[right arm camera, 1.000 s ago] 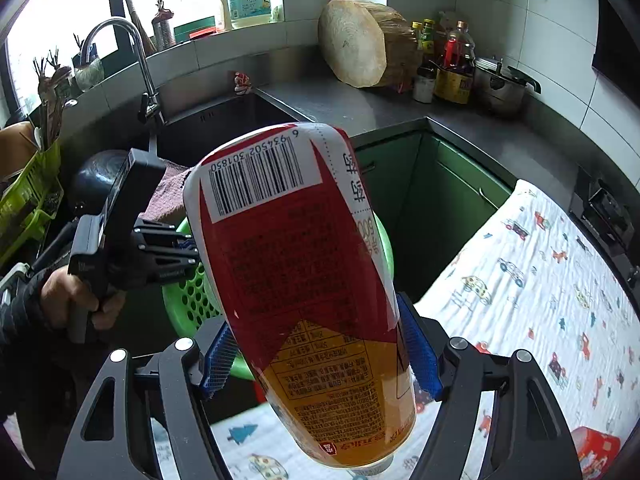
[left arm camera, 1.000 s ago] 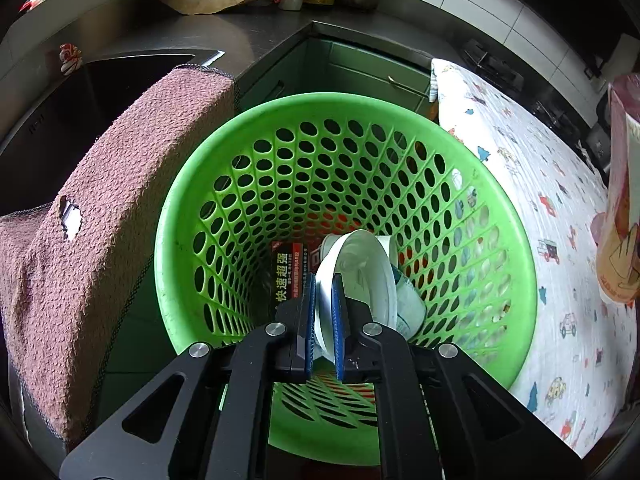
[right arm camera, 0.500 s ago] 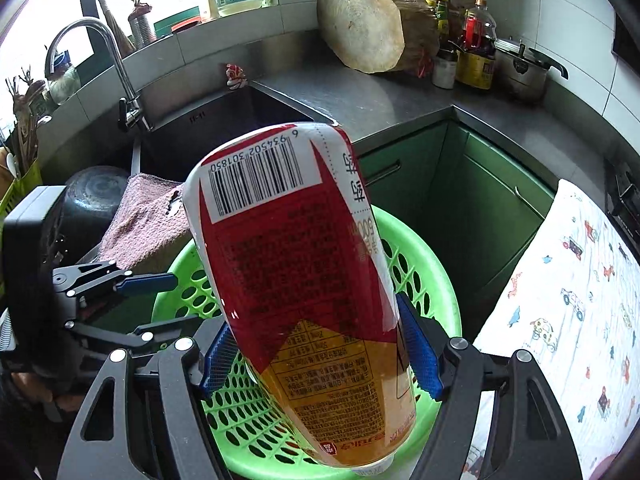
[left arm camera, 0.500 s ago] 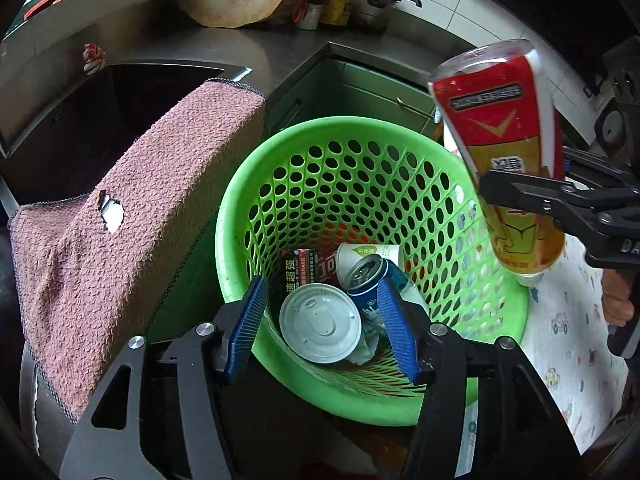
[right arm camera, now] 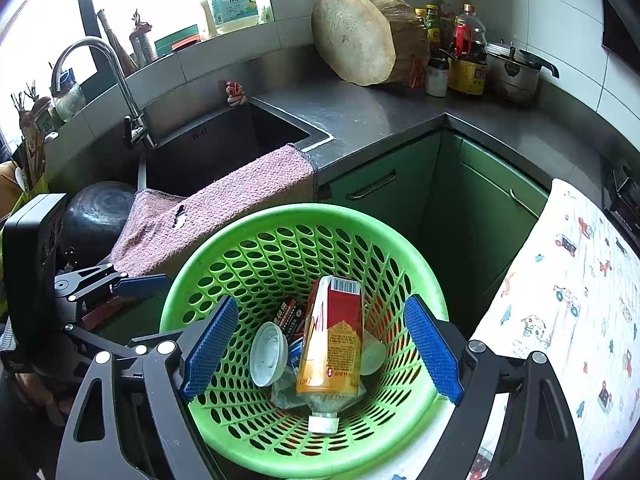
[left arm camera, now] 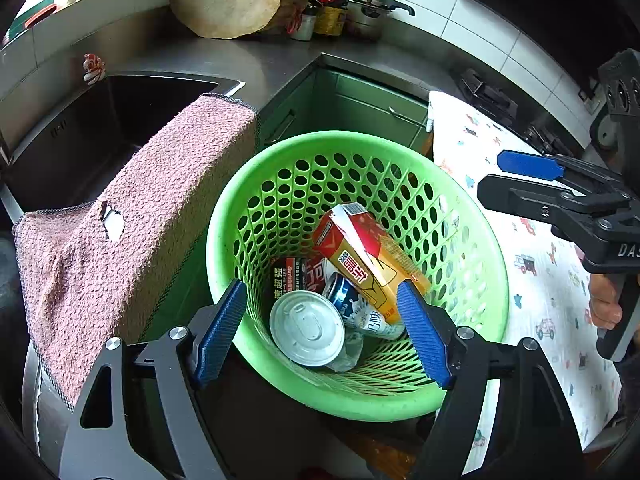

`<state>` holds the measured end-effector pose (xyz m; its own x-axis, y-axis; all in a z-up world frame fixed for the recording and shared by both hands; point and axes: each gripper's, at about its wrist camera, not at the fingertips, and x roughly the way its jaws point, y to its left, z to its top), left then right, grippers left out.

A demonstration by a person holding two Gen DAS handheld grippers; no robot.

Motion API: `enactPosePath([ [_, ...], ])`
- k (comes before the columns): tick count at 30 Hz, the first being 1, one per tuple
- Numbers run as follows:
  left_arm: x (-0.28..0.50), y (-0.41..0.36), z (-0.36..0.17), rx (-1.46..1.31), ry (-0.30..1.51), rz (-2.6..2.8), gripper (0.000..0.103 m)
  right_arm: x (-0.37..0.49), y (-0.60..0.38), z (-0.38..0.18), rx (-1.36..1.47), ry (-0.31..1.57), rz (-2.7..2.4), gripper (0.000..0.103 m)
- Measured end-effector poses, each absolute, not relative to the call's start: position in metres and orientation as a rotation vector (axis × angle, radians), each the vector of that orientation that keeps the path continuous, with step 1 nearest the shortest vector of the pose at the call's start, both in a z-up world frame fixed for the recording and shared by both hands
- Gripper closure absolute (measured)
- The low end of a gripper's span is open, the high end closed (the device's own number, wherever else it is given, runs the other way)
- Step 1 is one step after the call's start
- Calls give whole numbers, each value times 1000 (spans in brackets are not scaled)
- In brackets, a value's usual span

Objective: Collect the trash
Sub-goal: 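Lower the red-yellow carton into the basket and open the right tool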

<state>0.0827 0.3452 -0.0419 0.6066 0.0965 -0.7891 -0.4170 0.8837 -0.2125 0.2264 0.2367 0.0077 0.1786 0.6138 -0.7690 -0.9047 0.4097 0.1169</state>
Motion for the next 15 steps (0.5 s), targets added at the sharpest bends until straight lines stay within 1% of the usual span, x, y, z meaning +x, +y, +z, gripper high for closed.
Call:
enactPosePath([
  [3, 87, 336, -36, -387, 868, 293, 24, 227, 214, 14, -399, 831, 1102, 18],
  [7, 96, 319, -27, -366, 857, 265, 22, 227, 175, 21, -382, 814, 1061, 18],
  [15, 124, 268, -13, -313, 849, 182, 18, 234, 66, 24, -354, 786, 903, 15],
])
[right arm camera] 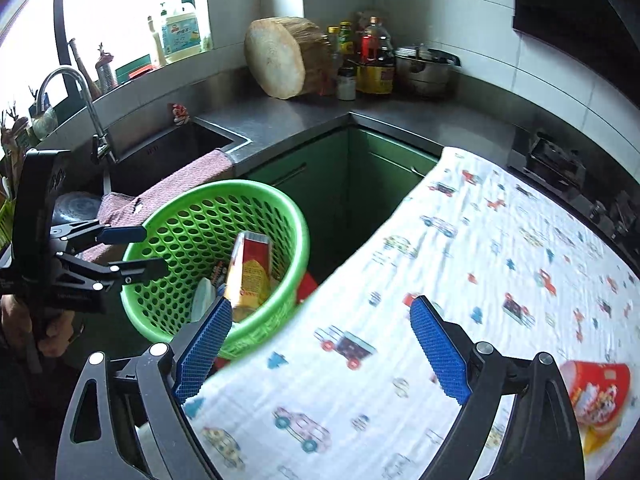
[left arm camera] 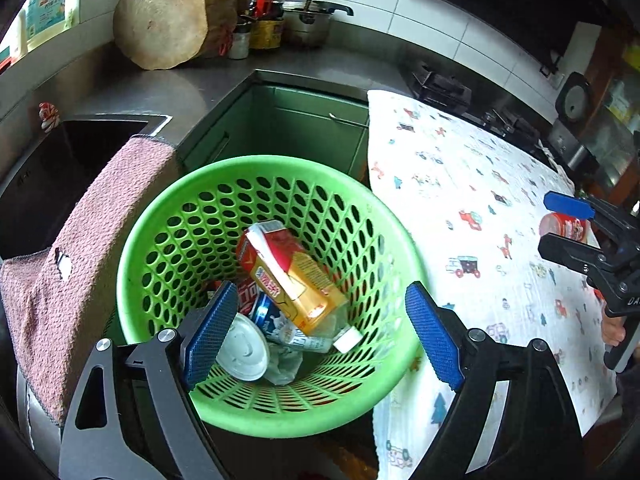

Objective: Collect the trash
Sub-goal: 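Lower the red-yellow carton into the basket and open the right tool, then move the left tool to the red Pizza cup while the right tool approaches the red snack packet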

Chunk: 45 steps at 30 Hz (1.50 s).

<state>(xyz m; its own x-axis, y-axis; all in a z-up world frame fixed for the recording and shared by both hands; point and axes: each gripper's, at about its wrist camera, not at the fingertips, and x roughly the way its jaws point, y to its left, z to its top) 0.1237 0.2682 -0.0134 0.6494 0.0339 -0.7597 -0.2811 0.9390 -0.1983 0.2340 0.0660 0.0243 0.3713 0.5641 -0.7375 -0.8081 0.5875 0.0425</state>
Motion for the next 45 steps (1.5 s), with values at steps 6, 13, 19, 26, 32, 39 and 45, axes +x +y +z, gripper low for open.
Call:
enactPosePath([
  [6, 151, 218, -12, -273, 862, 99, 16, 248, -33, 19, -326, 797, 760, 14],
  [13, 182, 153, -9, -204, 870, 3, 12, 261, -149, 17, -317, 813, 580, 12],
  [19, 209, 104, -10, -169, 887, -66, 10, 274, -234, 9, -304, 839, 439, 11],
  [26, 232, 57, -16, -129, 915, -126, 10, 297, -300, -20, -226, 894, 313, 11],
  [32, 247, 34, -13, -95, 922, -153, 10, 314, -328, -39, -184, 926, 260, 11],
  [39, 263, 12, -13, -72, 930, -194, 10, 312, -358, -43, -185, 936, 203, 11],
  [45, 276, -13, -12, -29, 928, -240, 10, 301, -385, -37, -187, 950, 159, 11],
])
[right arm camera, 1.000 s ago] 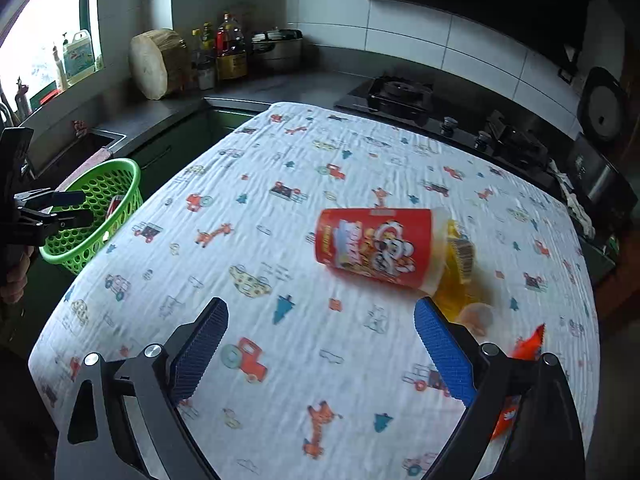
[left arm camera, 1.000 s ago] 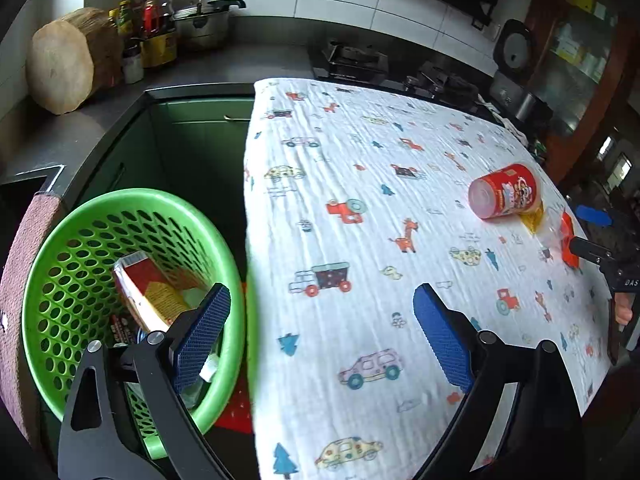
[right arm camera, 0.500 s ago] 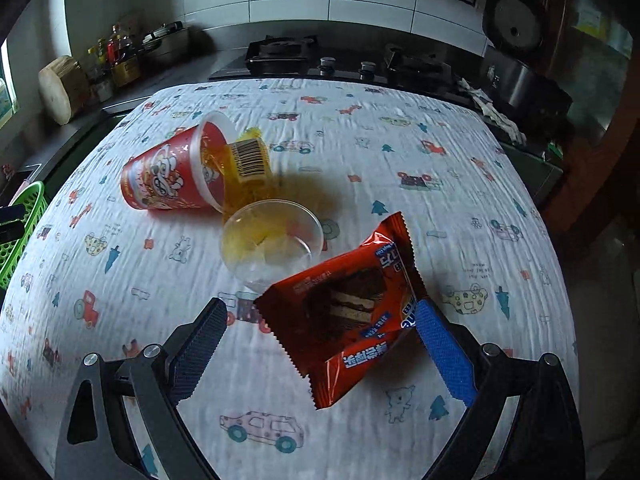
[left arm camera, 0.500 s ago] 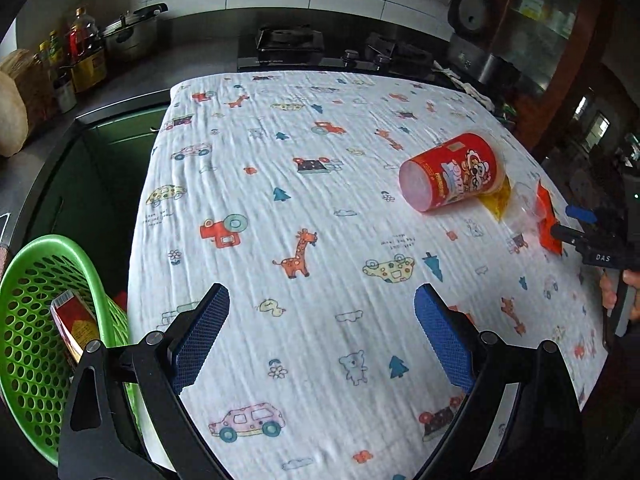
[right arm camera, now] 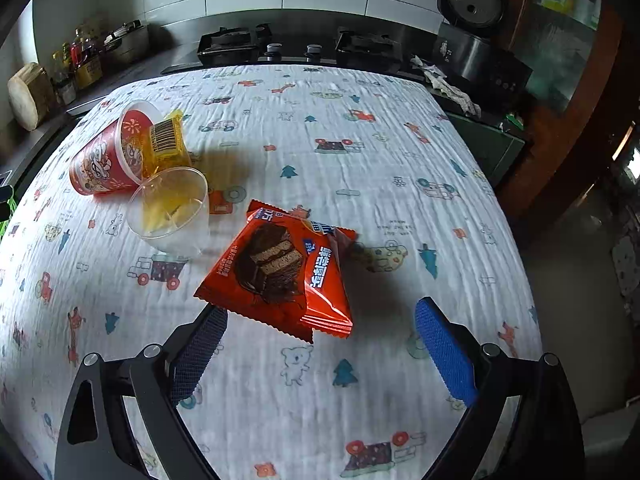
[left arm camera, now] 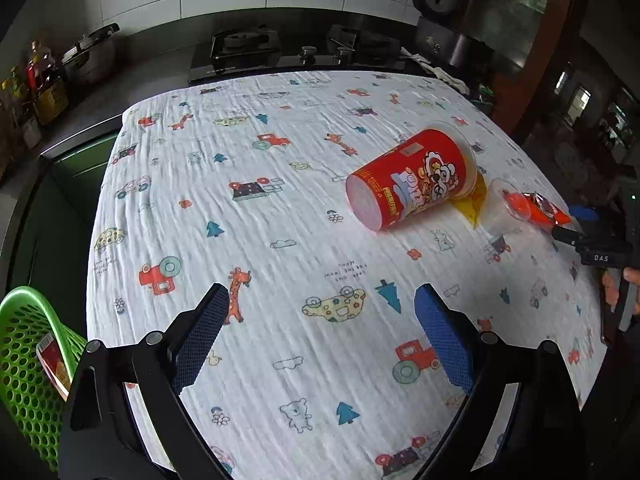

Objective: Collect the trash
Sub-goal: 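Move the left tool to the red Pizza cup while the right tool approaches the red snack packet, then grasp the red Pizza cup with the left tool while the right tool grasps the snack packet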

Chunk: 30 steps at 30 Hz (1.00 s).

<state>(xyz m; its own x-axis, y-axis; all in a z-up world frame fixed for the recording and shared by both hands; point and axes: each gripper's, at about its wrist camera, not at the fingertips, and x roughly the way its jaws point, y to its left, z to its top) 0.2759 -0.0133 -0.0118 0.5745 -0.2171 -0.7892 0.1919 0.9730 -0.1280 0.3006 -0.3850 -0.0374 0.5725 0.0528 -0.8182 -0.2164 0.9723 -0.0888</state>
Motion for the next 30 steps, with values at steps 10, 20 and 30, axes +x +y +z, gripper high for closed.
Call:
enactPosePath([
  [10, 295, -42, -3, 55, 906, -287, 10, 286, -378, -13, -165, 951, 251, 11],
  [20, 318, -68, -1, 162, 891, -373, 10, 335, -371, -44, -140, 1034, 224, 11],
  [30, 360, -112, -12, 325, 888, -472, 10, 361, -370, -67, -157, 1096, 220, 16],
])
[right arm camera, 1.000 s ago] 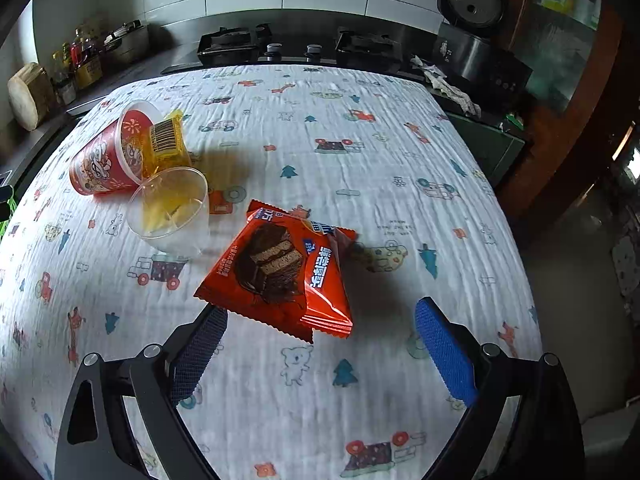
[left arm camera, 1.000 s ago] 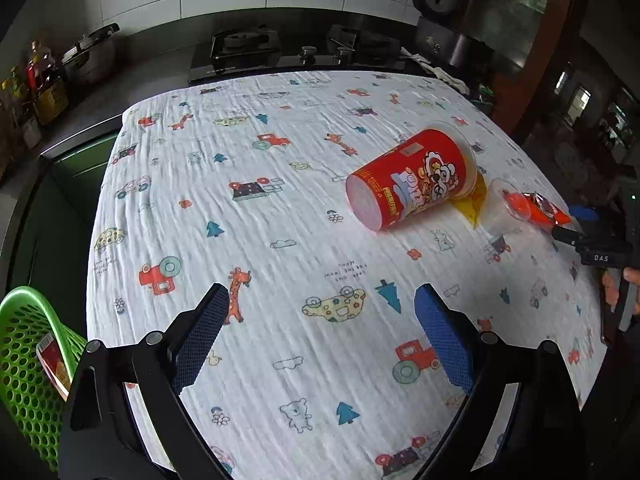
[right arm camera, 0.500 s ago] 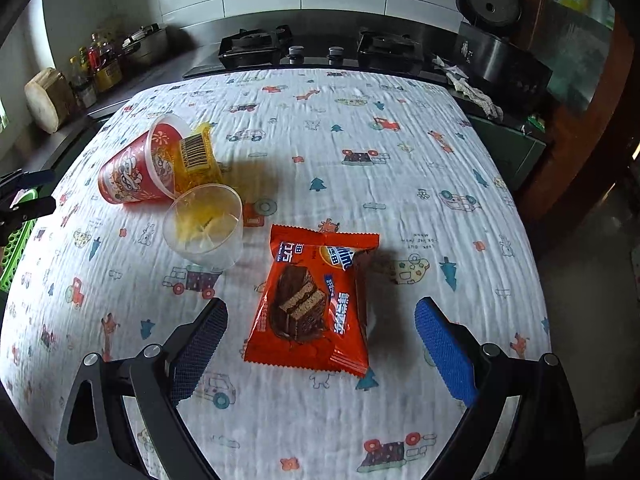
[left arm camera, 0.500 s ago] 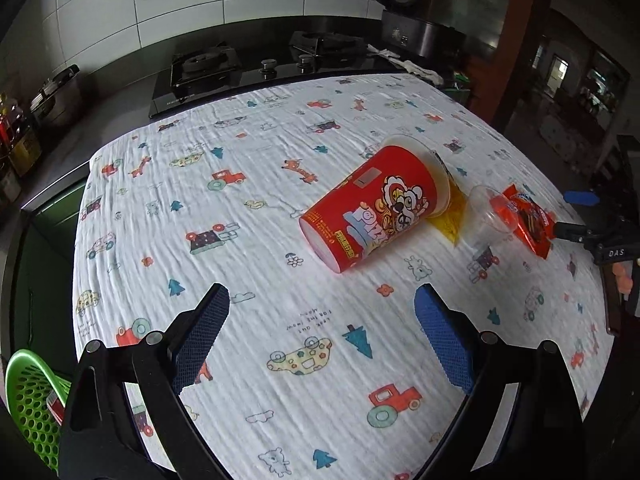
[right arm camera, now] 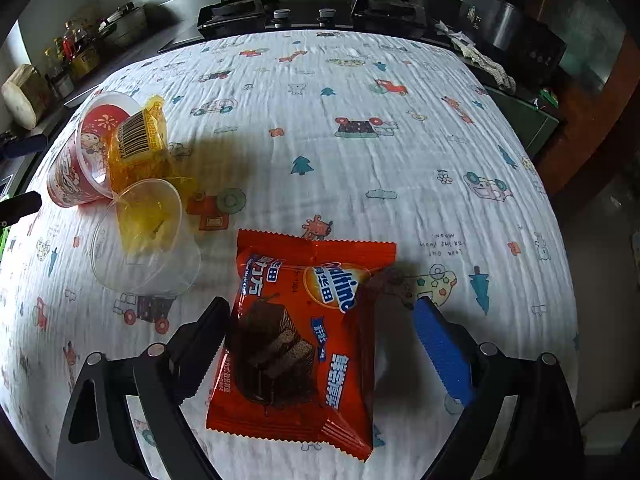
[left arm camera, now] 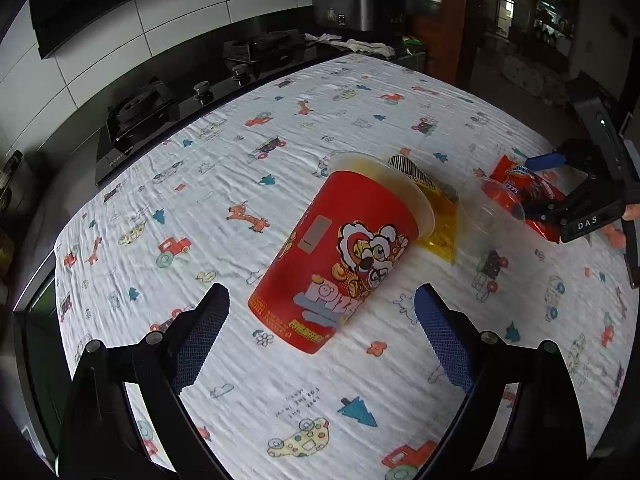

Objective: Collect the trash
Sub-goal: 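Grasp the red Pizza cup with the left tool while the right tool grasps the snack packet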

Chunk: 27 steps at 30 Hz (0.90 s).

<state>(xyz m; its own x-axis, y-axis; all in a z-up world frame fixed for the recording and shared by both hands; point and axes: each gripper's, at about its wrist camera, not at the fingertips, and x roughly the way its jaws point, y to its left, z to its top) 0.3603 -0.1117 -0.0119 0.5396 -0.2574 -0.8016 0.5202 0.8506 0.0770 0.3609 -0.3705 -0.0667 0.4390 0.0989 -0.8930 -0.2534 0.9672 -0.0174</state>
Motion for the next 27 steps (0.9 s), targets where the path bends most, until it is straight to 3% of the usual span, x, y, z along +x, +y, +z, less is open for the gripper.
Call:
enactPosePath([
  [16, 391, -145, -43, 412, 927, -570, 10, 365, -369, -74, -147, 1121, 221, 33],
  [22, 388, -144, -42, 380, 901, -579, 15, 363, -370, -71, -136, 1114, 216, 39],
  [27, 382, -139, -39, 367, 896, -572, 26, 358, -369, -68, -124, 1110, 221, 44],
])
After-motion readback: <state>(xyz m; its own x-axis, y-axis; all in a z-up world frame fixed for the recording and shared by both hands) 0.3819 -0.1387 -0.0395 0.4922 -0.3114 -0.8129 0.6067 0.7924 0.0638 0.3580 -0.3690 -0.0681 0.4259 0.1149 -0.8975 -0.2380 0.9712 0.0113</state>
